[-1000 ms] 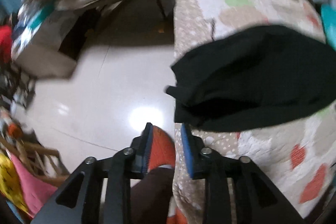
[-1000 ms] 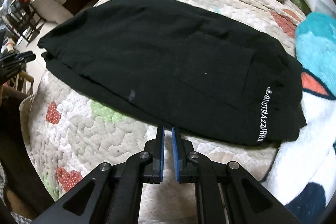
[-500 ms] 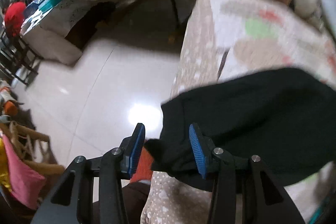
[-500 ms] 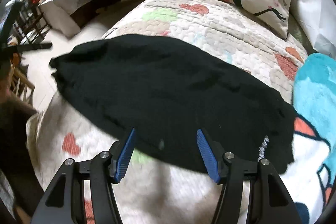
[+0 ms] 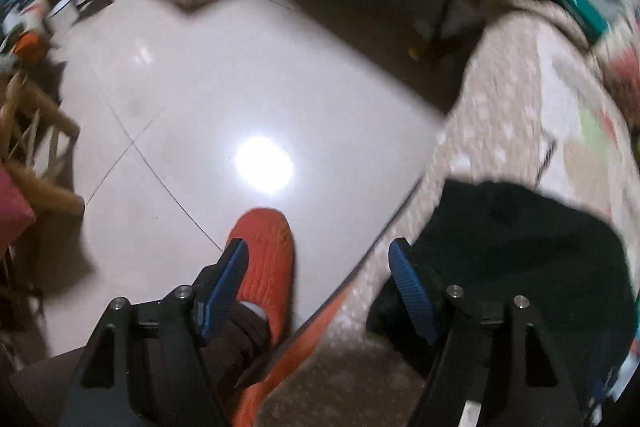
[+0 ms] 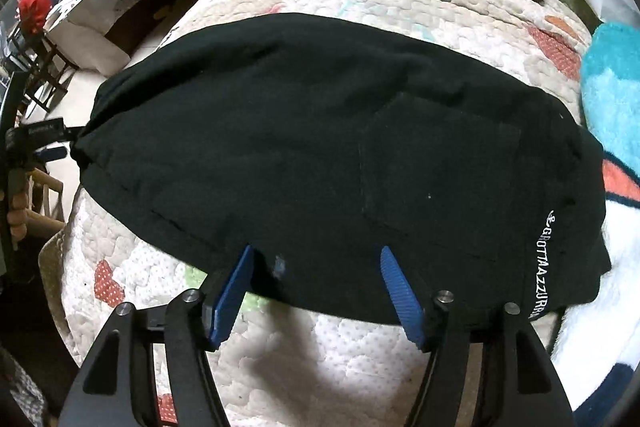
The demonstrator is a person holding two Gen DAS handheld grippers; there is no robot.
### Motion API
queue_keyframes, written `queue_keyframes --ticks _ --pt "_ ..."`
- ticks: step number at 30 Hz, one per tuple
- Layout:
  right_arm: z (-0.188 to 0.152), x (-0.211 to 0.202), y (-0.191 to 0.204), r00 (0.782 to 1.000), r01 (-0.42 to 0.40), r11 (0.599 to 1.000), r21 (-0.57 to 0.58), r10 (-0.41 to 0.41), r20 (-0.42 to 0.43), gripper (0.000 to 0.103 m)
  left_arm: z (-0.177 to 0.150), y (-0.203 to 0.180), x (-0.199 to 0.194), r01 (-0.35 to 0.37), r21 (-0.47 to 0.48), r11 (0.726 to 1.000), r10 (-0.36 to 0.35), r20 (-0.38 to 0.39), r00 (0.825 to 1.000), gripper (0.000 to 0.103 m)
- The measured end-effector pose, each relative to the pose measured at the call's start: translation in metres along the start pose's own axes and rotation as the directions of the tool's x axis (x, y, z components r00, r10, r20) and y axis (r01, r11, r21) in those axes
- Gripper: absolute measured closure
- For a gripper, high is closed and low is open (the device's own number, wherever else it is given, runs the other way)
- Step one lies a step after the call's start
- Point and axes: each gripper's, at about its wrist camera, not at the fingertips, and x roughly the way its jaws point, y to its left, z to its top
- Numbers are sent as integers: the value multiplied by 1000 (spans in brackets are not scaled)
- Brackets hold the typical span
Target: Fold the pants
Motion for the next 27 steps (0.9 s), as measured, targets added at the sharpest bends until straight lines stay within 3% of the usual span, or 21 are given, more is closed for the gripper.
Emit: queue_keyframes --ticks 5,9,13,15,16,17,24,25,27 --pt "-1 -23 20 994 11 996 -93 0 110 32 2 -12 -32 77 -1 997 -76 150 986 31" --pt "-1 -25 52 989 -69 975 -211 94 112 32 -9 -40 -50 149 142 979 -175 199 964 31" --pt "2 -8 81 993 -25 958 -286 58 107 33 -22 -73 -57 134 272 953 -197 219 956 31" --pt "2 -1 87 993 -15 952 -304 49 105 44 -25 -77 -56 151 295 943 -215 198 956 31" --pt "4 6 87 996 5 952 -307 24 92 73 -25 -79 -56 153 299 942 -218 195 956 31" --pt "5 10 84 997 15 954 -298 8 79 93 -25 -80 -57 153 301 941 -217 194 957 31" --pt "-11 -26 44 998 -53 981 -188 60 31 92 -18 -67 -57 209 218 953 -246 162 956 31" --pt "-11 -37 27 998 -29 988 -149 37 50 88 -18 -66 -56 218 209 953 -252 153 956 31" --pt "-5 -56 -27 996 42 999 -13 -41 79 62 -18 -68 -55 230 202 952 -261 143 955 31"
